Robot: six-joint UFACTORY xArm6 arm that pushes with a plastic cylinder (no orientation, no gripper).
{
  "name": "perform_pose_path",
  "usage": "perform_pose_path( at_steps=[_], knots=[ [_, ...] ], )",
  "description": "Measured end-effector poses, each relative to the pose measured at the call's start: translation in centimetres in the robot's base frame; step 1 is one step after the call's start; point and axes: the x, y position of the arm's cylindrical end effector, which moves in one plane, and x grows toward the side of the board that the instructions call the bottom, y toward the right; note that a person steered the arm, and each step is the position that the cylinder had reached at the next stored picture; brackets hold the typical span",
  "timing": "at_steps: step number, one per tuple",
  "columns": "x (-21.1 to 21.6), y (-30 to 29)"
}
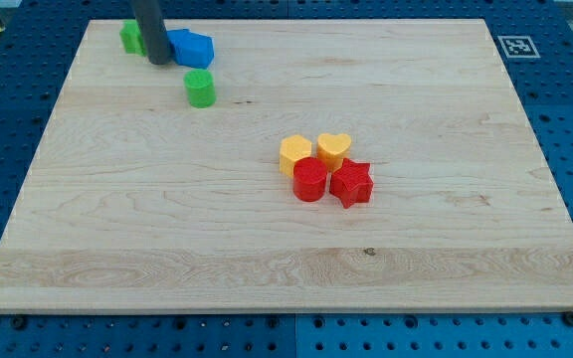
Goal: Move the green circle towards the center of the board
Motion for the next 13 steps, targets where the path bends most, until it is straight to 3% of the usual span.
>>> perform_pose_path(
  at_steps=[3, 13],
  knots=[
    [0.0, 1.1],
    [10.6, 5.9]
  ],
)
